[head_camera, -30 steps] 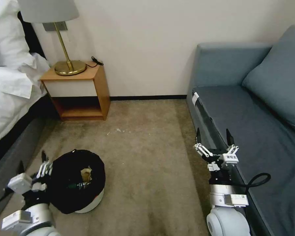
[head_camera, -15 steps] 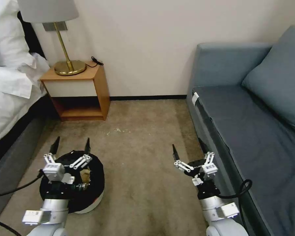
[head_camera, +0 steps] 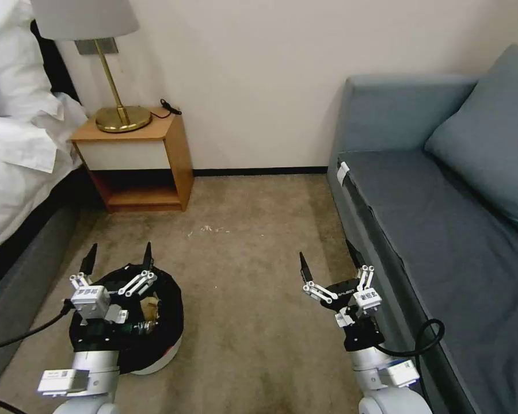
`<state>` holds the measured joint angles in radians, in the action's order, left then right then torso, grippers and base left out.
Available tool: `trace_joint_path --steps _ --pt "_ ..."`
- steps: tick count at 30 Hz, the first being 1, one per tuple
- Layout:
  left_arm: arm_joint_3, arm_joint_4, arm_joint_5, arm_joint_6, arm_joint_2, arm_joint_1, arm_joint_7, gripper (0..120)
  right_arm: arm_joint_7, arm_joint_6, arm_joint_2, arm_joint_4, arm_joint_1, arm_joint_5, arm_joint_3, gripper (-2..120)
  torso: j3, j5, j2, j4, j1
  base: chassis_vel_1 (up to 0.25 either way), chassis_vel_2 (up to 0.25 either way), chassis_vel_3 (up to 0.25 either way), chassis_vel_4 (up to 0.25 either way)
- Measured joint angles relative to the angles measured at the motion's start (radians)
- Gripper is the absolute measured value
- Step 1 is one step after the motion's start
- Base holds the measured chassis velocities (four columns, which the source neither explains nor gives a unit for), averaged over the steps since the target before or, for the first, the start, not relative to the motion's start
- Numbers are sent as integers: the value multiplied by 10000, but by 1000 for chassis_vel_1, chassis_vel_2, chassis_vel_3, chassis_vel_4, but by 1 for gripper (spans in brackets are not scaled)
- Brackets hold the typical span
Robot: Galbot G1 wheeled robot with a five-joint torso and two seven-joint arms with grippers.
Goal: Pick up the trash bin, then pick up the garbage on the floor and place it into the trash bin.
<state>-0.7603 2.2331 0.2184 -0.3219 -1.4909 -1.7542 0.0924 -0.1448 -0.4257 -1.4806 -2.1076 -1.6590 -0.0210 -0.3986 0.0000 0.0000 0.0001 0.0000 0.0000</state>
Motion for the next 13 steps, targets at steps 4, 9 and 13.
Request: trace_joint_path --steps 4,9,13 --pt "2 0 11 2 0 -1 -6 100 0 0 -2 4 2 -2 -3 100 0 0 -1 0 0 0 0 0 0" --pt "2 0 20 5 0 -2 -14 100 0 0 -5 8 5 -6 -6 100 0 0 0 0 0 0 0 0 0" --pt "2 0 26 9 1 -2 -21 100 4 0 -5 10 8 -9 -9 100 0 0 0 0 0 0 0 0 0"
